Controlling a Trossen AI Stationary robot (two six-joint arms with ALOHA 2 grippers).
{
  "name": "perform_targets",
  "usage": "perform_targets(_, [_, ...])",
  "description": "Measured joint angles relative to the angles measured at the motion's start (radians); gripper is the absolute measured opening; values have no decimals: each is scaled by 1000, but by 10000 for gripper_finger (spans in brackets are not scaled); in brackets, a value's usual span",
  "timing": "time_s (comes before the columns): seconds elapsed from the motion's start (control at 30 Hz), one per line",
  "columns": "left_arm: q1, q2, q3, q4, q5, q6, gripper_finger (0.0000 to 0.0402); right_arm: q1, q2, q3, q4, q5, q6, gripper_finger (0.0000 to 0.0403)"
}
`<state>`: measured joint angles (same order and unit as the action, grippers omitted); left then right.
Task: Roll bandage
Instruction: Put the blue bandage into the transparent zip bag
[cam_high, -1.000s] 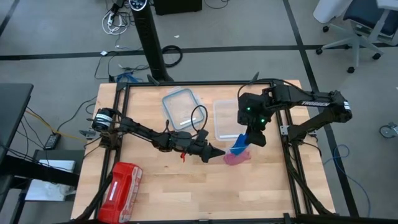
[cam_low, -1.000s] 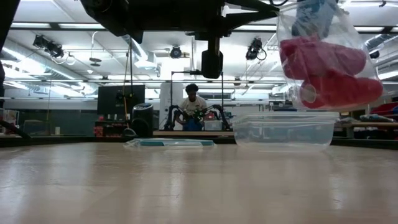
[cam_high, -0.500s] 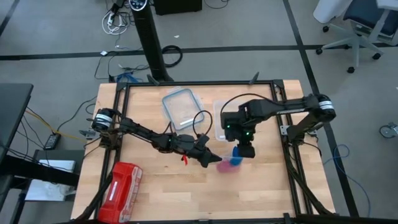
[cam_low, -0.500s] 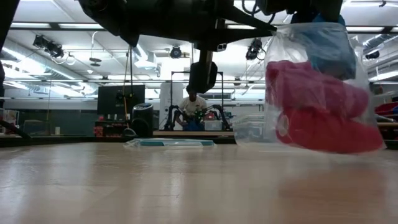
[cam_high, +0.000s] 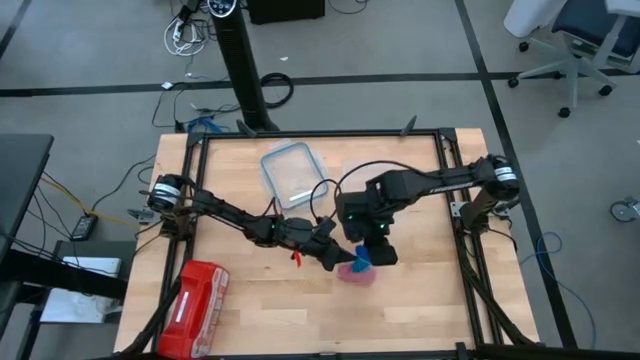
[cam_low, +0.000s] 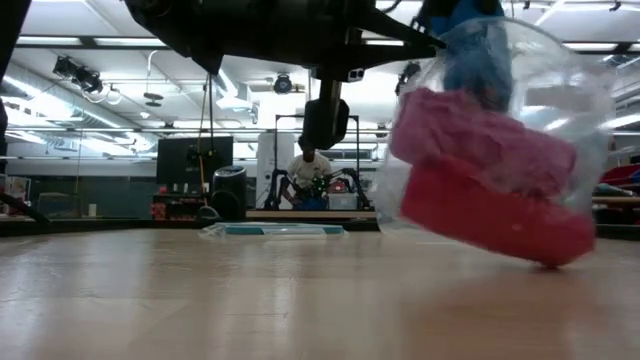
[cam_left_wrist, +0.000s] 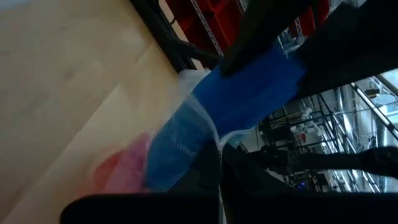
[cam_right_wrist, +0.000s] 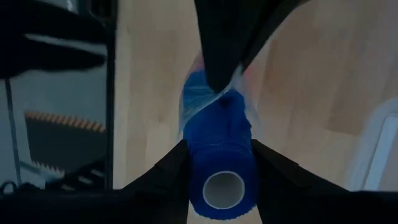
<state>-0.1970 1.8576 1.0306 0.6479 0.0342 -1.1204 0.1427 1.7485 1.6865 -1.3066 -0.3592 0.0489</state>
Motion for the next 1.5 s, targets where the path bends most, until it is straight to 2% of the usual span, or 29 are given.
perform_targets(0.17, [2, 1, 0, -1, 2, -9, 4, 1, 35, 17, -132, -27, -52, 137])
perform_targets(0.37, [2, 1, 0, 4, 5, -8, 4, -14, 29, 18, -181, -84, -72, 136])
perform_targets(0.53, [2, 1, 1, 6, 14, -8, 4, -43, 29, 18, -256, -89, -96, 136])
perform_targets(0.87, [2, 0, 2, 15, 32, -8, 4, -94, 29, 116, -270, -109, -114, 135])
perform_targets(1.5, [2, 0, 2, 21, 49, -10, 4, -72, 32, 104, -266, -98, -185, 134])
